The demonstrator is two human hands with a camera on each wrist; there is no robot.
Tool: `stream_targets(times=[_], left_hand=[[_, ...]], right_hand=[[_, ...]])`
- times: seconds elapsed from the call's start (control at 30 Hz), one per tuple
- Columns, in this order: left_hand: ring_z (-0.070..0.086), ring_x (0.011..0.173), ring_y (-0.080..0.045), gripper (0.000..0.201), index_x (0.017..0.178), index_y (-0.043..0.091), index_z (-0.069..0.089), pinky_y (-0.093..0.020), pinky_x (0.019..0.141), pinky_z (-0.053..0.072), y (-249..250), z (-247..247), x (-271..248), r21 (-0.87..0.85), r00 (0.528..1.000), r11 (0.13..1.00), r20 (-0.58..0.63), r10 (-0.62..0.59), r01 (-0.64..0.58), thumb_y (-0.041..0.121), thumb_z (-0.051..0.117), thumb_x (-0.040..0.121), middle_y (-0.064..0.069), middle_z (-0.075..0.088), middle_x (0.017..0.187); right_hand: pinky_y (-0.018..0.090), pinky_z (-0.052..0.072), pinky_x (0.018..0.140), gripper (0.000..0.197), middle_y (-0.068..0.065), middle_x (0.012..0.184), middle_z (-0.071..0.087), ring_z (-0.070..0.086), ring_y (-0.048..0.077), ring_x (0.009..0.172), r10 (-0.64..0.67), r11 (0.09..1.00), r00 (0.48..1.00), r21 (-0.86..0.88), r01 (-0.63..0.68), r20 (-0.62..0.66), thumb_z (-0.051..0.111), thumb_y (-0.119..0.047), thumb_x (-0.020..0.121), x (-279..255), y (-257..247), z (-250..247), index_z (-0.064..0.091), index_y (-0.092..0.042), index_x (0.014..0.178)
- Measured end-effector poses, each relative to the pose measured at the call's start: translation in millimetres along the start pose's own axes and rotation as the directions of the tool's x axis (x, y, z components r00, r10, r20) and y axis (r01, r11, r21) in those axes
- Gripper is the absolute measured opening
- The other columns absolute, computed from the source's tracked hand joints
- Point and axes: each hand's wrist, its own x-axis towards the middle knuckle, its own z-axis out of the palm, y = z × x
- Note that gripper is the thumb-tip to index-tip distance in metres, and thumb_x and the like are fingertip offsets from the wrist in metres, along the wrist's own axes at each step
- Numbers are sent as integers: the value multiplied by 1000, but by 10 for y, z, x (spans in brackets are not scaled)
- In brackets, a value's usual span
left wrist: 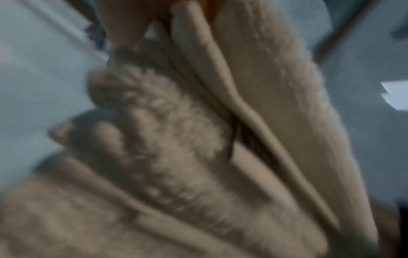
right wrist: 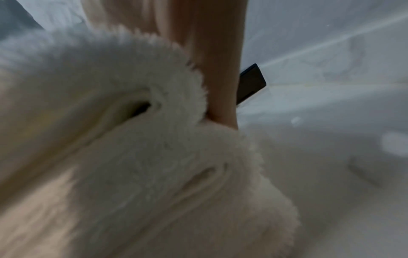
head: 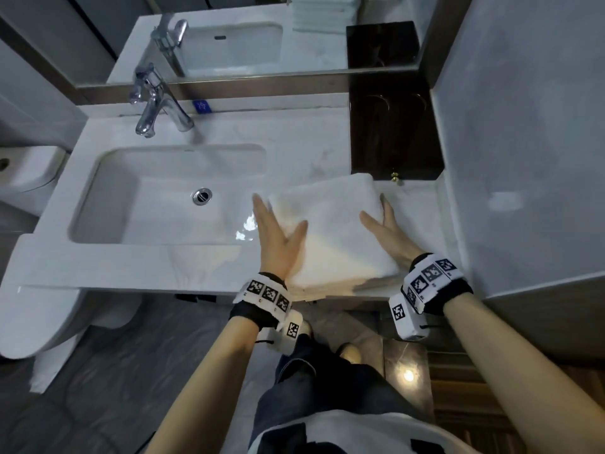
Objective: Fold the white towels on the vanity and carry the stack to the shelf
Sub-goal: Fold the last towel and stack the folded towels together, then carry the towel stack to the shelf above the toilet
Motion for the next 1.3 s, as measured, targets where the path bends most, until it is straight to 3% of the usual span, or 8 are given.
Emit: stream_targets(times=[0.1, 0.27, 0.5, 0.67, 0.83, 1.0, 1.2, 1.3], left_hand=[[13, 145, -11, 100, 146, 28, -23, -22, 105, 17, -47, -74, -115, -225, 949, 922, 82, -305, 315, 35, 59, 90, 2, -1, 160], [40, 119, -10, 95, 149, 24, -11, -25, 95, 33, -212, -204, -334, -234, 888, 859, 63, -455, 456, 46, 58, 87, -1, 26, 154], [57, 116, -29, 117, 140, 8, 30, -46, 101, 47, -264, -368, -631, -153, 724, 708, 162, -670, 689, 80, 63, 54, -11, 53, 132], [55, 119, -21, 128, 145, 13, 26, -41, 108, 39, -286, -496, -738, -136, 709, 700, 236, -664, 701, 83, 67, 46, -3, 56, 131], [60, 115, -20, 78, 127, 25, 56, -44, 108, 39, -263, -695, -864, -73, 685, 734, 431, -587, 675, 77, 54, 69, 0, 67, 121], [43, 134, -20, 91, 140, 27, 44, -46, 117, 25, -388, -1008, -1058, -26, 689, 769, 463, -557, 639, 80, 53, 66, 0, 48, 144], [48, 129, -16, 117, 143, 23, 38, -46, 114, 31, -792, -1762, -1472, -153, 786, 799, 360, -502, 581, 86, 61, 47, 4, 47, 145], [52, 125, -17, 112, 144, 22, 34, -43, 113, 34, -1050, -2233, -1726, -249, 820, 786, 271, -504, 565, 81, 64, 54, 1, 51, 141]], right_hand=[[38, 48, 91, 88, -4, 133, 39, 54, 22, 112, 40, 998, 999, -37, -40, -10, 54, -50, 88, -91, 64, 4, -6, -29, 149], [42, 53, 93, 64, 5, 112, 69, 68, 21, 96, 142, 987, 990, -82, -141, -4, 56, -66, 76, -344, 222, 94, 55, -19, 120], [32, 48, 78, 95, 7, 100, 65, 64, 20, 85, 305, 914, 941, -232, -333, -150, 48, -92, 47, -664, 375, 182, 56, -16, 103], [38, 45, 95, 114, 6, 114, 67, 63, 22, 102, 330, 919, 944, -220, -326, -21, 49, -93, 42, -850, 472, 156, 55, -13, 124], [43, 31, 113, 104, 2, 139, 52, 51, 19, 125, 278, 960, 959, 19, -279, 56, 60, -76, 61, -1055, 671, 242, 32, -20, 144], [35, 42, 101, 63, -1, 123, 66, 63, 15, 111, 280, 949, 956, 128, -289, 83, 57, -64, 71, -1187, 748, 619, 56, -25, 121], [26, 57, 63, 59, 1, 100, 76, 73, 16, 88, 294, 948, 924, 48, -314, 243, 68, -59, 68, -1275, 714, 1325, 59, -20, 112], [28, 56, 68, 56, -1, 98, 76, 72, 15, 89, 281, 958, 908, -41, -282, 313, 68, -56, 70, -1208, 585, 1838, 58, -20, 112]])
